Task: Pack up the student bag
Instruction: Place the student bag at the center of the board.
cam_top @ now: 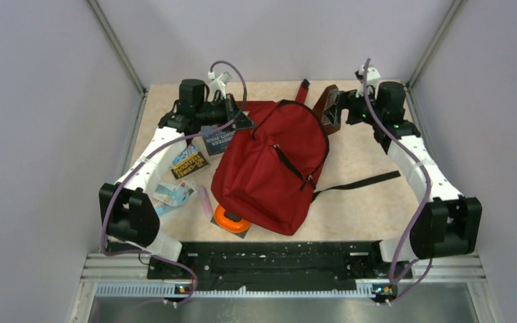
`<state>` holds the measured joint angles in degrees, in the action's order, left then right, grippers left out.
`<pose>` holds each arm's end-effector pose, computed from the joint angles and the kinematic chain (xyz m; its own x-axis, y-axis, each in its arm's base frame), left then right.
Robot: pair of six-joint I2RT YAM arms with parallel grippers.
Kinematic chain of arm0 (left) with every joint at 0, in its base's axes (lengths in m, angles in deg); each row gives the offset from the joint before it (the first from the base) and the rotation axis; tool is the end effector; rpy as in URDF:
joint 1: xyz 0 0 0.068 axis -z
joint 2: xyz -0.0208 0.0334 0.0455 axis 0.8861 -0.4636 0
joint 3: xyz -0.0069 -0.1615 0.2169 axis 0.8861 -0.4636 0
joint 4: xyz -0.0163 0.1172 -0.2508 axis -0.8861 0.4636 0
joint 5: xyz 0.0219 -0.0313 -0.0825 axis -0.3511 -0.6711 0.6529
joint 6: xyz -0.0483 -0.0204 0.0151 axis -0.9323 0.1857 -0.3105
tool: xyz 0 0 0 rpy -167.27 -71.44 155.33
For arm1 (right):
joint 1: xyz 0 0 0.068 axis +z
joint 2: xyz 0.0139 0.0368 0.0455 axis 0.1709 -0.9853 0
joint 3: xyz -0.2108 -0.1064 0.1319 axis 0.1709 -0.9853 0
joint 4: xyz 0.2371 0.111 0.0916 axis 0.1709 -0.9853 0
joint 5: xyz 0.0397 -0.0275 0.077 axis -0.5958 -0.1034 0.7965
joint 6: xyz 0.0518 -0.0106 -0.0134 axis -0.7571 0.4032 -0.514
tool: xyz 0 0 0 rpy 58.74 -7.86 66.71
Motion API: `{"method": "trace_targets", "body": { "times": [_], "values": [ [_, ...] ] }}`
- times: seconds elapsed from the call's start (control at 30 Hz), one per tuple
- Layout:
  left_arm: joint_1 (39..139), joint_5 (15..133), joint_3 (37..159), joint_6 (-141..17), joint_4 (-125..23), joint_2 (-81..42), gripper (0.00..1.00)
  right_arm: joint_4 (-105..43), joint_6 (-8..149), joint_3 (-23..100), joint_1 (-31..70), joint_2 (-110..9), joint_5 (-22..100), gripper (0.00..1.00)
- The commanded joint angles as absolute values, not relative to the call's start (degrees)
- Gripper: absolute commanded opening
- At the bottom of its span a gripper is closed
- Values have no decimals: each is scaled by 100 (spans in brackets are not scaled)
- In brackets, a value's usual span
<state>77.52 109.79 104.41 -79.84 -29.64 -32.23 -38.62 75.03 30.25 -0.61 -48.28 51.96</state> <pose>0.3485 -0.1206 0.3414 -0.7840 -0.1491 -0.6026 0.4511 0.5299 -0.7181 0.3324 0.0668 0.3428 -0.3477 -0.0175 -0.9375 -0.4578 0.8757 0.1534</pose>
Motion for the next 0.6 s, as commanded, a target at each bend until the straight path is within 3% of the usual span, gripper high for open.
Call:
{"method": "trace_targets", "body": {
  "times": [0.0, 0.27, 0.57],
  "values": [
    [7724, 11216, 10479, -7806, -3352, -2838, 0, -4043, 7174, 3057, -587, -5196, 6913, 90],
    [7732, 10961, 10788, -7336, -2704, -2818, 0, -4730, 7897, 3510, -659, -6114, 7181, 85],
    [7969, 10815, 11219, -6853, -1982, -3011, 0, -2740, 7102, 3186, -606, -6421, 7952, 83]
  ]
}}
